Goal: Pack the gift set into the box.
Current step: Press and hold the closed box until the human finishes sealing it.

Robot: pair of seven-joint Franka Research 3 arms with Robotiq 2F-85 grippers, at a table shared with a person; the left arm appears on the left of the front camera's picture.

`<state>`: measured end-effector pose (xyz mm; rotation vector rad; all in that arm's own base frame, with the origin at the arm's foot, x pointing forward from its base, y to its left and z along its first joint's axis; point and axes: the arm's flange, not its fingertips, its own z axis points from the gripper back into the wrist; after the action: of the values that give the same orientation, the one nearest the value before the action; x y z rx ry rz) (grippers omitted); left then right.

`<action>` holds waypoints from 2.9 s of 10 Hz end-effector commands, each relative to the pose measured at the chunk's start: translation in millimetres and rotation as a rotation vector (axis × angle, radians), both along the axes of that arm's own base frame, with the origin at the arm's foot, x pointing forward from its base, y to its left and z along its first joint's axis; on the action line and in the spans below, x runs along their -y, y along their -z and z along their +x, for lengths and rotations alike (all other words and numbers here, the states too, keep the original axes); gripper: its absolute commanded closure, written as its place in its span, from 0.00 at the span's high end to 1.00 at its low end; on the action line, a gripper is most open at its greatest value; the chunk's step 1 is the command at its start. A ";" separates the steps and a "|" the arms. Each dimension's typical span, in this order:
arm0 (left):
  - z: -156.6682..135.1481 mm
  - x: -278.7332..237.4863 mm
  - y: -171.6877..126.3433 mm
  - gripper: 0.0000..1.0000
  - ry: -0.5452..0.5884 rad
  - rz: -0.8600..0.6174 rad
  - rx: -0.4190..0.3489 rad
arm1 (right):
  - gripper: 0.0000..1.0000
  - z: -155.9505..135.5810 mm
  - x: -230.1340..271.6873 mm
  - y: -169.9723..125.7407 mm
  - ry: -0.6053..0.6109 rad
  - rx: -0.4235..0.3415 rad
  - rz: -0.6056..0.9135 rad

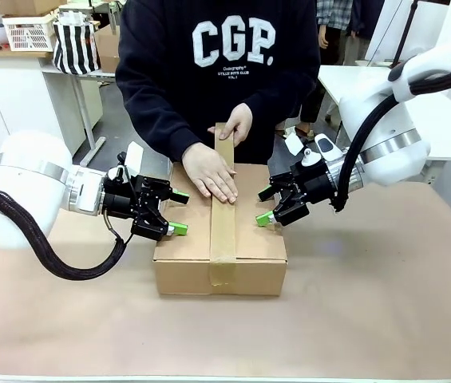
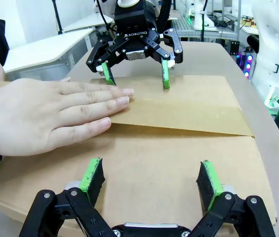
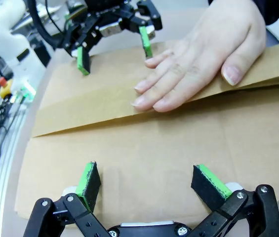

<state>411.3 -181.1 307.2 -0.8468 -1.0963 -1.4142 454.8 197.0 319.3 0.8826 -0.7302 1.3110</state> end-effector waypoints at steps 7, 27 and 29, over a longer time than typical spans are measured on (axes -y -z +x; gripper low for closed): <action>-1.2 -0.8 2.3 1.00 0.004 -0.003 0.001 | 1.00 -2.0 -0.3 3.0 0.003 -0.001 0.006; -1.2 -0.8 2.3 1.00 0.004 -0.003 0.001 | 1.00 -2.0 -0.3 3.0 0.003 -0.001 0.006; -1.2 -0.8 2.3 1.00 0.004 -0.003 0.001 | 1.00 -2.0 -0.3 3.0 0.003 -0.001 0.006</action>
<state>410.9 -181.2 306.6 -0.8487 -1.0951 -1.4138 454.4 197.1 319.4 0.8843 -0.7299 1.3114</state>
